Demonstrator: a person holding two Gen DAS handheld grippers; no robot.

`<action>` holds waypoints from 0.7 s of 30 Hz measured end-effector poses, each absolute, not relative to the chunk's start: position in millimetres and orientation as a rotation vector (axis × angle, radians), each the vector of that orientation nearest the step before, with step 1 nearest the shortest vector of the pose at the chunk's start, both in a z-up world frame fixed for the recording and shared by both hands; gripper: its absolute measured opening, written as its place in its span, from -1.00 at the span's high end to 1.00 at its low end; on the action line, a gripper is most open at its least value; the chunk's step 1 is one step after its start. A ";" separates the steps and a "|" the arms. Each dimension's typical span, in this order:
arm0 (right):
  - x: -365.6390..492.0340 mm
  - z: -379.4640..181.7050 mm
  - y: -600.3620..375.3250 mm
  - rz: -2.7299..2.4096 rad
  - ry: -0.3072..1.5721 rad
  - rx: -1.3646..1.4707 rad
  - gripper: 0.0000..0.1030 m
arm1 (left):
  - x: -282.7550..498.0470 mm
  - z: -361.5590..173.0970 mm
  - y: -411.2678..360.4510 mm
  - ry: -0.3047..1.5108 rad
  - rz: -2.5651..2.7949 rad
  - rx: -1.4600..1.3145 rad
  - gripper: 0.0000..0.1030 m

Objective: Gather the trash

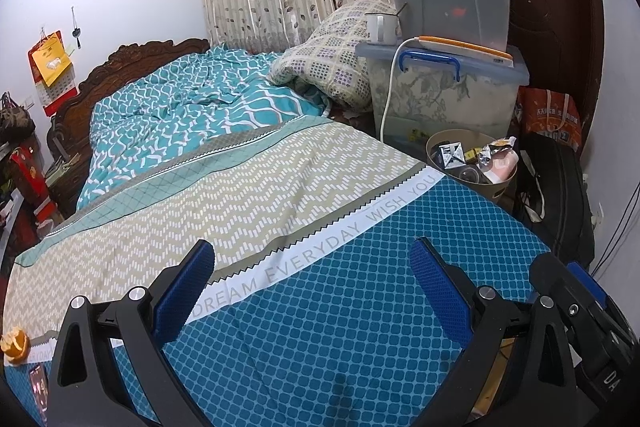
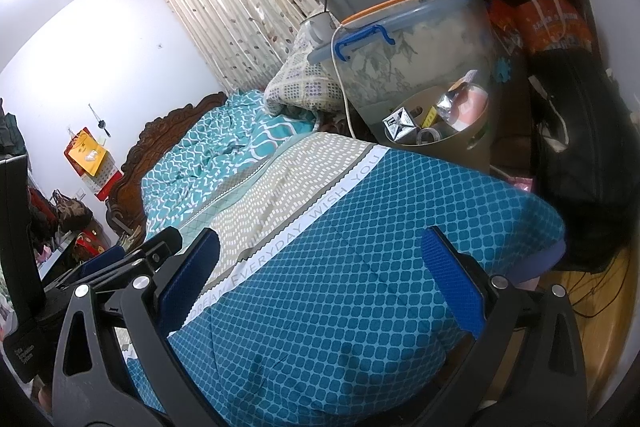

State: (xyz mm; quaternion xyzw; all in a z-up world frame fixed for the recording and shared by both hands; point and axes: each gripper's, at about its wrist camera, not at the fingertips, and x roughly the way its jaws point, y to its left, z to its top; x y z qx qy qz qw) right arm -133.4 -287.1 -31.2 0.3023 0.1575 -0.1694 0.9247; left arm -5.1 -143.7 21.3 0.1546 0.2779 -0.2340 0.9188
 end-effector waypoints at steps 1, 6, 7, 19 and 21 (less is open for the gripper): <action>-133.7 -31.7 -287.6 -0.348 0.324 0.621 -0.93 | -4.5 21.9 -144.9 0.573 -0.482 0.319 -0.83; -133.7 -32.4 -287.8 -0.347 0.325 0.622 -0.93 | -4.0 21.6 -144.9 0.575 -0.484 0.321 -0.83; -133.8 -32.4 -288.3 -0.348 0.325 0.622 -0.93 | -3.3 21.9 -145.7 0.575 -0.483 0.321 -0.83; -135.6 -35.1 -290.4 -0.348 0.330 0.626 -0.93 | -2.7 21.1 -145.9 0.576 -0.484 0.323 -0.83; -136.3 -36.1 -289.9 -0.347 0.331 0.626 -0.93 | -2.9 20.7 -145.3 0.577 -0.484 0.323 -0.83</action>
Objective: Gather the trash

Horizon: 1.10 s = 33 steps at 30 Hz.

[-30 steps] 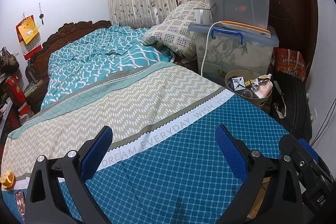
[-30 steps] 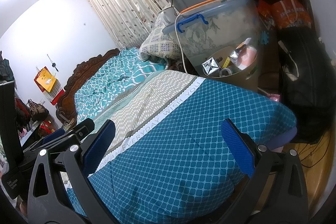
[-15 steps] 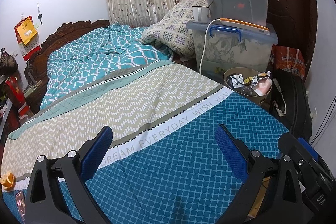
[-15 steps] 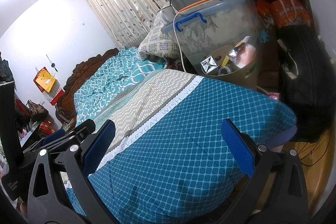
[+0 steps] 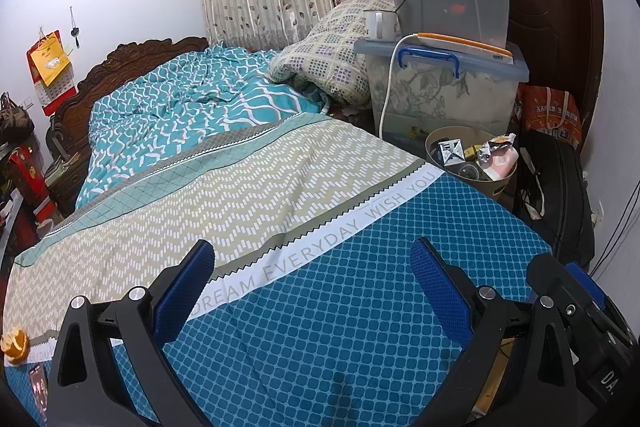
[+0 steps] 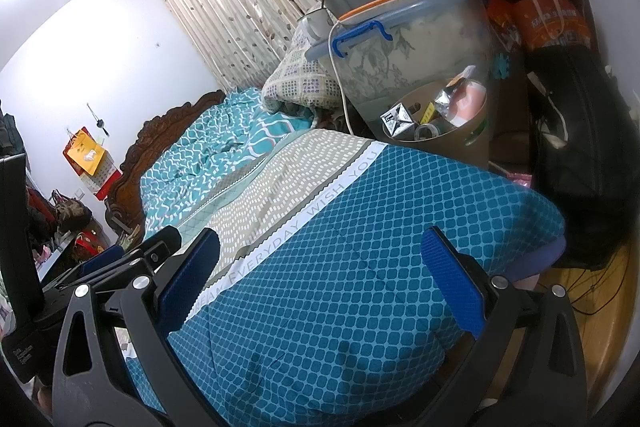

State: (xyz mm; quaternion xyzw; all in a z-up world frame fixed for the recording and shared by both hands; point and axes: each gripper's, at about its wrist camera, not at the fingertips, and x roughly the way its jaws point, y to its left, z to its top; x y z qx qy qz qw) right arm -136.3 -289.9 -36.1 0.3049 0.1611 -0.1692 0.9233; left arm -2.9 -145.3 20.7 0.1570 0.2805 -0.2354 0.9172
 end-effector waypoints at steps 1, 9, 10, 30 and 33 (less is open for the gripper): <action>-136.0 -35.9 -290.2 -0.347 0.330 0.626 -0.93 | -2.7 21.2 -146.1 0.576 -0.484 0.323 -0.83; -136.2 -35.7 -290.3 -0.348 0.330 0.626 -0.93 | -2.4 21.4 -146.0 0.576 -0.484 0.323 -0.83; -135.4 -35.2 -290.9 -0.347 0.331 0.626 -0.93 | -2.4 21.2 -145.9 0.577 -0.484 0.324 -0.83; -134.2 -36.4 -290.2 -0.346 0.336 0.626 -0.93 | -3.2 20.4 -142.4 0.573 -0.501 0.318 -0.83; -132.9 -36.4 -290.5 -0.346 0.339 0.626 -0.93 | -1.3 20.8 -141.6 0.584 -0.506 0.315 -0.83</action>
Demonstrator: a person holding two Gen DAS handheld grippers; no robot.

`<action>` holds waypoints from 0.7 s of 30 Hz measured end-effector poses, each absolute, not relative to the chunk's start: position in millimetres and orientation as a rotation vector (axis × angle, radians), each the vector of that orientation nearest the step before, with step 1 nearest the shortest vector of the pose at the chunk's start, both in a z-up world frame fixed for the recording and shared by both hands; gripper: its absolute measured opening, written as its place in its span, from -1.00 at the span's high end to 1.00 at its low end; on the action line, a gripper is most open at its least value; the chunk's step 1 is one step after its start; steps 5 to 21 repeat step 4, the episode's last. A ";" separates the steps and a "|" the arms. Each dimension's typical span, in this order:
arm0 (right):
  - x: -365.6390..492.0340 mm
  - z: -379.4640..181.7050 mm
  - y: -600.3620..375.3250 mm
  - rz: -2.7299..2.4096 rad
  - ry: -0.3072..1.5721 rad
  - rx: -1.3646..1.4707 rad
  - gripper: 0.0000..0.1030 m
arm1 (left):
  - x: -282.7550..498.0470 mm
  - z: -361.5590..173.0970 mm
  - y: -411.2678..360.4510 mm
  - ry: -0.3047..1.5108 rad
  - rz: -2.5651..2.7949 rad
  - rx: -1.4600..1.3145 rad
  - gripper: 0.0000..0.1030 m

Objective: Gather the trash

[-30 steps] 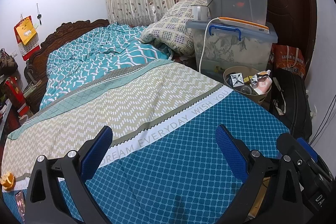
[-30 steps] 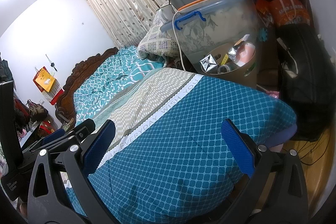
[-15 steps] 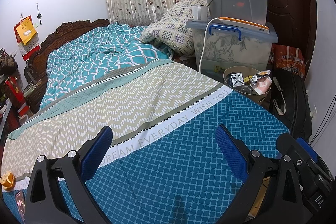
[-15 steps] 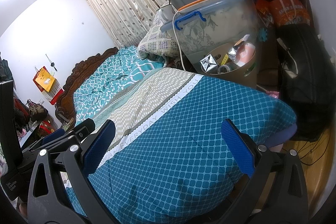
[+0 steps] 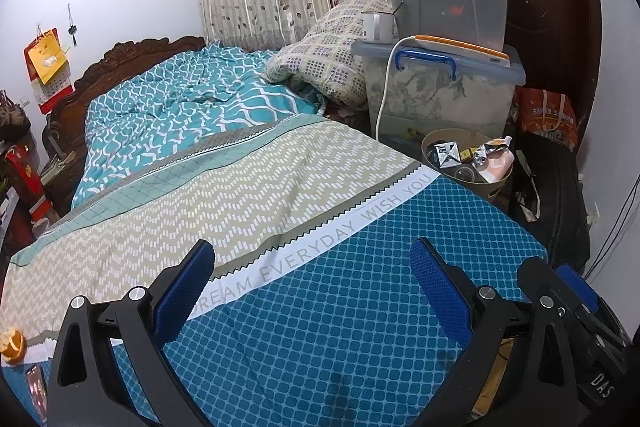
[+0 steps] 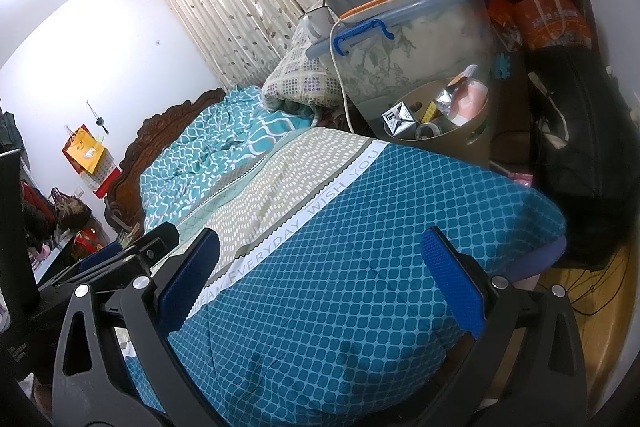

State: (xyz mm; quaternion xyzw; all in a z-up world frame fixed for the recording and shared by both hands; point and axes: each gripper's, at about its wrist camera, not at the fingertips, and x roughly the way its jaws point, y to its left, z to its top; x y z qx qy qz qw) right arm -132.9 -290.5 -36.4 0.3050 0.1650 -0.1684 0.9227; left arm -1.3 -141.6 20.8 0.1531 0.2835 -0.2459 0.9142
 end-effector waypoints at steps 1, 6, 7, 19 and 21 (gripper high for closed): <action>-132.6 -36.3 -290.6 -0.346 0.339 0.626 -0.93 | -0.4 20.7 -141.4 0.588 -0.507 0.314 -0.83; -131.9 -35.9 -290.4 -0.343 0.341 0.624 -0.93 | 1.0 21.2 -140.5 0.595 -0.511 0.310 -0.83; -131.9 -35.9 -290.4 -0.343 0.341 0.624 -0.93 | 1.0 21.2 -140.5 0.595 -0.511 0.310 -0.83; -131.9 -35.9 -290.4 -0.343 0.341 0.624 -0.93 | 1.0 21.2 -140.5 0.595 -0.511 0.310 -0.83; -131.9 -35.9 -290.4 -0.343 0.341 0.624 -0.93 | 1.0 21.2 -140.5 0.595 -0.511 0.310 -0.83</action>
